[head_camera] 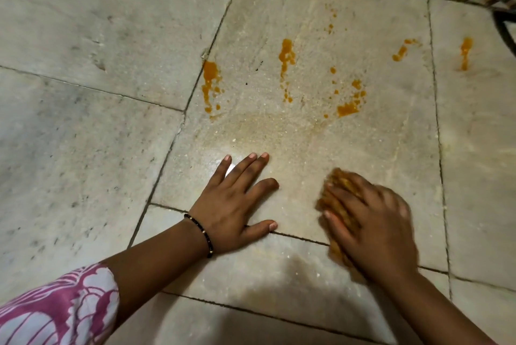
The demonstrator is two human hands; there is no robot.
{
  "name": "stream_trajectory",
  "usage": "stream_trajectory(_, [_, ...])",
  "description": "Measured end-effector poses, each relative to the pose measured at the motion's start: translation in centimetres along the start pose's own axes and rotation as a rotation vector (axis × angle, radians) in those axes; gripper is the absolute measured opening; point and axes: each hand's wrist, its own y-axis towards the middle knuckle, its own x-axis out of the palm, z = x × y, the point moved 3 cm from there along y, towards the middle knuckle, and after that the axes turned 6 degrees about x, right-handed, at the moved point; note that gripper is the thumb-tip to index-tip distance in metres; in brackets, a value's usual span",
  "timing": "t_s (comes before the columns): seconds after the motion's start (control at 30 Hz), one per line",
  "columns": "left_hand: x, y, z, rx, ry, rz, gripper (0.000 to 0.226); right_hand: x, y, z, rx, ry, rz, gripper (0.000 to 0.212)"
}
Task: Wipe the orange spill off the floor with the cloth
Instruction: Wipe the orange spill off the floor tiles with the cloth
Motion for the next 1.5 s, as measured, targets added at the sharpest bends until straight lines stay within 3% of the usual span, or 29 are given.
stream_trajectory(0.13, [0.0,0.0,0.0,0.006,0.006,0.011,0.061,-0.8,2.4,5.1,0.218,0.018,0.098,0.048])
stream_trajectory(0.27, [0.1,0.0,0.0,-0.001,0.007,-0.009,0.062,-1.1,9.9,4.6,0.525,0.042,0.195,0.041])
stream_trajectory(0.33, [0.1,-0.1,0.0,0.000,0.006,-0.022,0.063,-0.4,11.4,2.0,0.429,0.031,0.170,0.040])
stream_trajectory(0.43, [0.1,-0.1,-0.1,-0.004,0.015,-0.034,0.064,0.4,8.8,-1.9,0.116,0.025,0.113,0.041])
stream_trajectory(0.57, [0.0,-0.2,0.0,-0.003,0.020,-0.031,0.067,0.1,2.1,-1.1,-0.127,0.014,-0.011,0.046])
stream_trajectory(0.63, [0.2,-0.2,-0.1,0.003,0.036,-0.033,0.068,-0.2,0.6,1.6,-0.099,0.021,-0.016,0.048])
stream_trajectory(0.73, [0.1,-0.2,-0.1,-0.004,0.051,-0.045,0.068,-0.7,3.3,4.9,0.116,0.031,0.080,0.048])
stream_trajectory(0.9, [0.0,-0.2,0.0,-0.010,0.042,-0.060,0.068,-1.0,12.7,3.6,0.330,0.015,0.158,0.039])
stream_trajectory(1.07, [0.0,0.0,-0.1,-0.004,0.036,-0.050,0.068,0.5,9.2,-3.9,-0.067,-0.019,0.080,0.042])
stream_trajectory(1.17, [0.1,-0.2,-0.1,-0.003,0.030,-0.043,0.068,0.4,3.9,-3.1,-0.165,-0.009,0.013,0.046])
stream_trajectory(1.3, [0.1,0.0,-0.1,-0.006,0.009,-0.033,0.068,-0.5,4.5,2.6,0.002,0.000,0.035,0.051])
stream_trajectory(1.5, [-0.2,0.1,-0.4,-0.017,-0.012,-0.043,0.068,-0.5,18.3,4.0,0.411,-0.014,0.137,0.045])
